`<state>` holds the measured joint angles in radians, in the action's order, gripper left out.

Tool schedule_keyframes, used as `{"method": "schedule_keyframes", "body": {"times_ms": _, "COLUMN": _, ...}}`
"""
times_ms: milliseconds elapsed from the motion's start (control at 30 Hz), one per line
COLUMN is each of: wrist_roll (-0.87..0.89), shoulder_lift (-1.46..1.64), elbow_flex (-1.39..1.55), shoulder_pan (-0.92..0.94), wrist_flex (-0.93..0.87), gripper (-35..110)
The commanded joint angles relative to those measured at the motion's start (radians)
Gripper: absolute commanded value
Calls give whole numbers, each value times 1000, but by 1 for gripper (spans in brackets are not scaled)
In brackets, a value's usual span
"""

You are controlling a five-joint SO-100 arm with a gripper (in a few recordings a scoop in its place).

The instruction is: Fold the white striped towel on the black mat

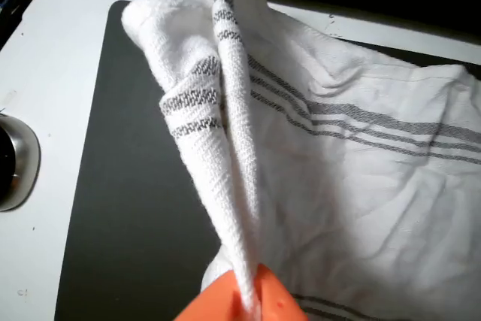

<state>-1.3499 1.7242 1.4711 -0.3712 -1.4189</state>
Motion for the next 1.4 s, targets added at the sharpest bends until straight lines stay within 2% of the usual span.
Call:
{"method": "schedule_keyframes", "body": {"times_ms": 0, "wrist_roll": -34, "shoulder_lift": 84, "elbow_flex": 0, "shoulder_pan": 54, "wrist_flex": -31, "gripper": 0}}
{"method": "schedule_keyframes", "body": {"times_ms": 933, "wrist_roll": -337, "shoulder_lift": 86, "elbow_flex": 58, "shoulder_pan": 644, "wrist_flex": -25, "gripper": 0}}
{"method": "schedule_keyframes", "body": {"times_ms": 1367, "wrist_roll": -494, "shoulder_lift": -58, "elbow_flex": 98, "shoulder_pan": 900, "wrist_flex": 130, "gripper": 0}}
